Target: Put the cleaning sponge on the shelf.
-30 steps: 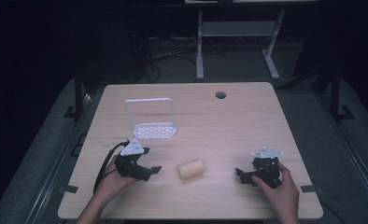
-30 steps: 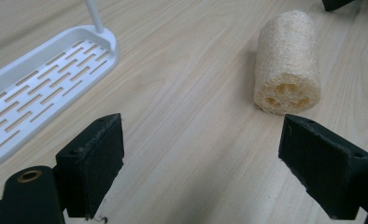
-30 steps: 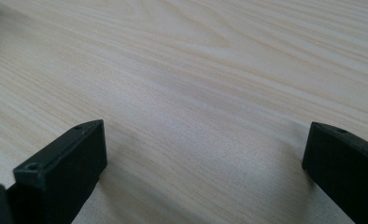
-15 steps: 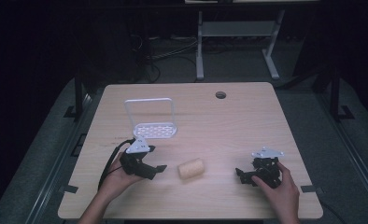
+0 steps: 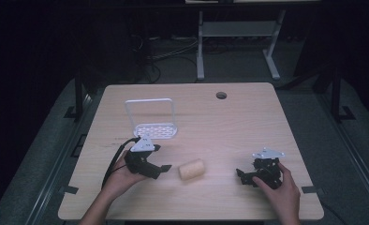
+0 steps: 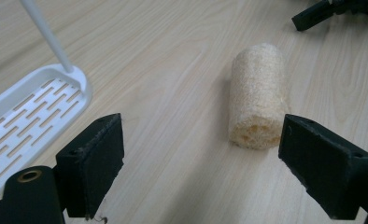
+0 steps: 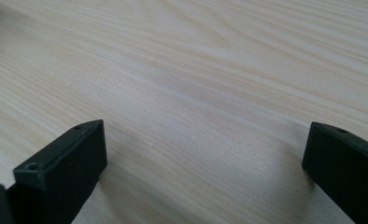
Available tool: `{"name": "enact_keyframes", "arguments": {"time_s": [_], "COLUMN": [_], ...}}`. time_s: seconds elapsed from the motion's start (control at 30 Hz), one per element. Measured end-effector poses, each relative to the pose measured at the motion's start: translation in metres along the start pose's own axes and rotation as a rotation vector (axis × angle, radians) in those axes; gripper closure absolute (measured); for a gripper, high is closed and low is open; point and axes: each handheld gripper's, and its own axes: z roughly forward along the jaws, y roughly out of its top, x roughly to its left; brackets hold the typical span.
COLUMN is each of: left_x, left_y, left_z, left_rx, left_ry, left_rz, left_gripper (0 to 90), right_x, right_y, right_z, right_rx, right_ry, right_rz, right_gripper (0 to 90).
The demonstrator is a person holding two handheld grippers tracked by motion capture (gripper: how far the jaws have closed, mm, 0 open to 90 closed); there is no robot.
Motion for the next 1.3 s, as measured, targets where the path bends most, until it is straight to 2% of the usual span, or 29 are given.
{"name": "enact_keyframes", "arguments": {"time_s": [0.57,1.3], "left_x": [-0.009,-0.019], "left_y": [0.021,0.035], "left_z": [0.016,0.040], "left_rx": [0.002,0.007], "left_ry": [-0.045,-0.096], "left_rz": [0.040,0.055], "left_gripper": [13.8,13.8], "right_x": [0.000,0.000], "right_y": [0.000,0.000], "right_z": [0.000,0.000], "right_rx": [0.000,0.000], "right_ry": [0.000,0.000], "right_rz": [-0.001,-0.001], "right_gripper": [0.0,0.0]}}
